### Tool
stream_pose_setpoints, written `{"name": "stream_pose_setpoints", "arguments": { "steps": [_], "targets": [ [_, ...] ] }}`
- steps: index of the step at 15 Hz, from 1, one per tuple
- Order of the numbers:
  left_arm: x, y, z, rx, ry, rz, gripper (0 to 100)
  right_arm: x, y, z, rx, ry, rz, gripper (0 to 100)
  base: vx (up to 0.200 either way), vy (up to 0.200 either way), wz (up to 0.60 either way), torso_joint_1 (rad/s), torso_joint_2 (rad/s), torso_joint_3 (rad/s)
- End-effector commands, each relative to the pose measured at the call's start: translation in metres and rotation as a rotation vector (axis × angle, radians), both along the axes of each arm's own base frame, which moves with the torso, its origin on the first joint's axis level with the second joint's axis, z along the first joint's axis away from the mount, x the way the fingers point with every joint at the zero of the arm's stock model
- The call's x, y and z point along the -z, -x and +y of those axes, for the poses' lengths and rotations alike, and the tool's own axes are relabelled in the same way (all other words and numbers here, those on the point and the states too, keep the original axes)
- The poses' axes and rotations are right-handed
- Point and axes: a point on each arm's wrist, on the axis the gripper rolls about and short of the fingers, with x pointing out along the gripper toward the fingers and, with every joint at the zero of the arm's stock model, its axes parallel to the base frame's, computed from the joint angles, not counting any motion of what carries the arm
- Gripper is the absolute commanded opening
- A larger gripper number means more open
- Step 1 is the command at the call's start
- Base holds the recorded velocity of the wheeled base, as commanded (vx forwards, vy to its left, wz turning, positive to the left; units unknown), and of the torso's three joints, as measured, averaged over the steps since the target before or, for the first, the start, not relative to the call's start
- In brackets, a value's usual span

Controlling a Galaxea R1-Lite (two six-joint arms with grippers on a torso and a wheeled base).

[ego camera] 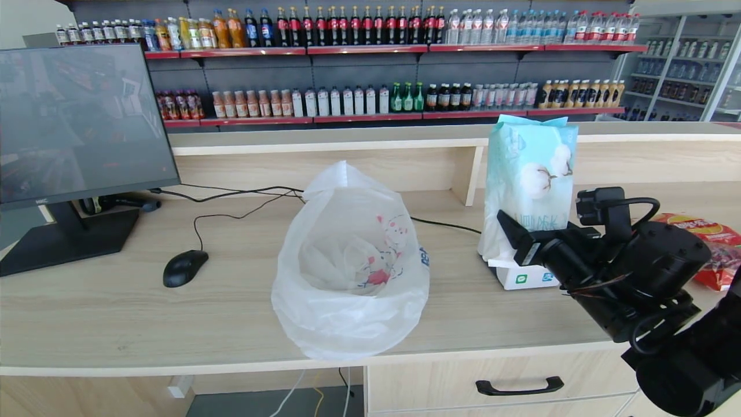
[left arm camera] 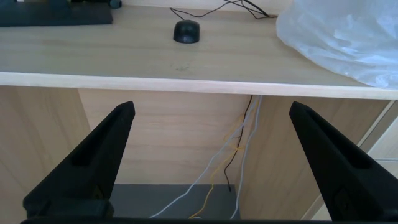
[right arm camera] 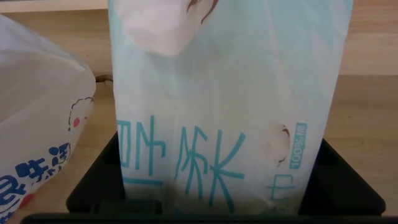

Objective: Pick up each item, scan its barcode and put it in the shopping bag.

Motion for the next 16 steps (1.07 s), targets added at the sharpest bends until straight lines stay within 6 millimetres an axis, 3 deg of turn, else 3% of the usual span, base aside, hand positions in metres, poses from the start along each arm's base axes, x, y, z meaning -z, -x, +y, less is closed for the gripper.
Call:
{"name": "stream_pose_setpoints", "arguments": {
  "steps": [1, 16],
  "targets": [
    [0.0001, 0.0, 0.0, 0.0, 0.0, 0.001, 100, -0.0013, 0.002, -0.001, 0.001, -0.001, -0.001, 0, 0.0, 0.0, 0.0, 0.0, 0.0, 0.0],
    [0.0001, 0.0, 0.0, 0.0, 0.0, 0.001, 100, -0.0107, 0.0077, -0.0001, -0.007, -0.013, -0.03, 0, 0.0, 0.0, 0.0, 0.0, 0.0, 0.0]
  ]
}}
